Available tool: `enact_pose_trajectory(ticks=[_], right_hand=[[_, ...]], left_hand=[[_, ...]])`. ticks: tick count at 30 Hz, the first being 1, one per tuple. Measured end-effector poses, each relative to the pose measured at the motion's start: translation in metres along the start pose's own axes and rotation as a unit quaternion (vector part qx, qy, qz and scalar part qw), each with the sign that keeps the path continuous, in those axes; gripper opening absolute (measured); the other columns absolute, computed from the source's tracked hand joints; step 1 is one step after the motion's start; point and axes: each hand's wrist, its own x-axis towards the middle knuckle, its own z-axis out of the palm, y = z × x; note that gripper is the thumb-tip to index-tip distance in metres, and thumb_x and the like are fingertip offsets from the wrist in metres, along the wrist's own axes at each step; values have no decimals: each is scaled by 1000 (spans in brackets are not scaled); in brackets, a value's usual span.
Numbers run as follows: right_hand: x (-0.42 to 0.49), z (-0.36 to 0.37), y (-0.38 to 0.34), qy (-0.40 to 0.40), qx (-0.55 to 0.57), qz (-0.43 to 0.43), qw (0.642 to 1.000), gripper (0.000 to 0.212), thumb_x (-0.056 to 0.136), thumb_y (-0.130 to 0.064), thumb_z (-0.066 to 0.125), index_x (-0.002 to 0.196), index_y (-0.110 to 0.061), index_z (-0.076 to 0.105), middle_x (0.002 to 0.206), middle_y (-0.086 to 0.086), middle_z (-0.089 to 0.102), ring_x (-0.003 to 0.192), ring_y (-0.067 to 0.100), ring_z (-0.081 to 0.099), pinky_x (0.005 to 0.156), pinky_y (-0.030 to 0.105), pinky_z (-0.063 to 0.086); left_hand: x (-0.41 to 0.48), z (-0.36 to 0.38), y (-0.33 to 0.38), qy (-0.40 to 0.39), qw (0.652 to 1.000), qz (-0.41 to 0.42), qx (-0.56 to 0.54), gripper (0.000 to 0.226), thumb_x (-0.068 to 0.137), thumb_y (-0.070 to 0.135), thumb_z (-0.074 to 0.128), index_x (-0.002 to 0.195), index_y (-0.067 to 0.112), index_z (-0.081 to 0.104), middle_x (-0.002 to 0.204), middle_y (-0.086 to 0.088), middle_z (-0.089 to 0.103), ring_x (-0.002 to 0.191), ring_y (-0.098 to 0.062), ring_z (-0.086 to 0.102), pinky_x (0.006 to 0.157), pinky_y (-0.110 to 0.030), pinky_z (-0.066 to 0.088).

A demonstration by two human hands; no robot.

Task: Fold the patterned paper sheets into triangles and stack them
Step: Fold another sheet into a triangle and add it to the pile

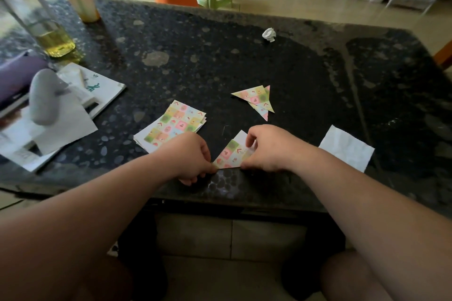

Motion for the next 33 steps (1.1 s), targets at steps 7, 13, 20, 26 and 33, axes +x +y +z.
enact_pose_trajectory(ticks=[7,13,20,26,33], right_hand=[[1,1,8,15,17,10,1000,49,75,-43,89,114,-29,62,105,-9,61,98,13,62,89,36,58],[1,15,9,39,21,-4,999,38,83,-42,81,112,-31,59,102,-9,59,96,13,61,87,37,58],[-2,12,21,48,51,-21,997,41,86,-40,80,120,-32,60,106,-12,59,99,11,60,87,31,57],[-2,6,28,98,10,-21,995,54,81,-48,82,128,-32,58,123,-8,53,109,12,57,93,36,56],[-2,6,31,79,-18,-15,997,71,75,-56,84,134,-33,54,126,-8,52,116,13,54,96,39,55]], left_hand=[[-3,4,6,-4,1000,5,17,18,89,28,78,83,13,70,64,-1,73,51,-13,65,49,-26,56],[-1,6,13,-27,999,-33,23,40,100,38,62,79,5,67,57,-3,70,47,-18,63,52,-29,57],[-1,5,22,-56,997,-49,33,36,98,33,65,74,6,64,50,-2,65,38,-14,58,44,-23,45],[1,4,22,-68,995,-55,57,35,95,32,68,73,5,65,45,-1,60,34,-14,54,43,-22,42],[7,7,22,50,995,-2,85,33,84,48,78,89,17,69,79,-4,73,74,-21,69,65,-36,57]])
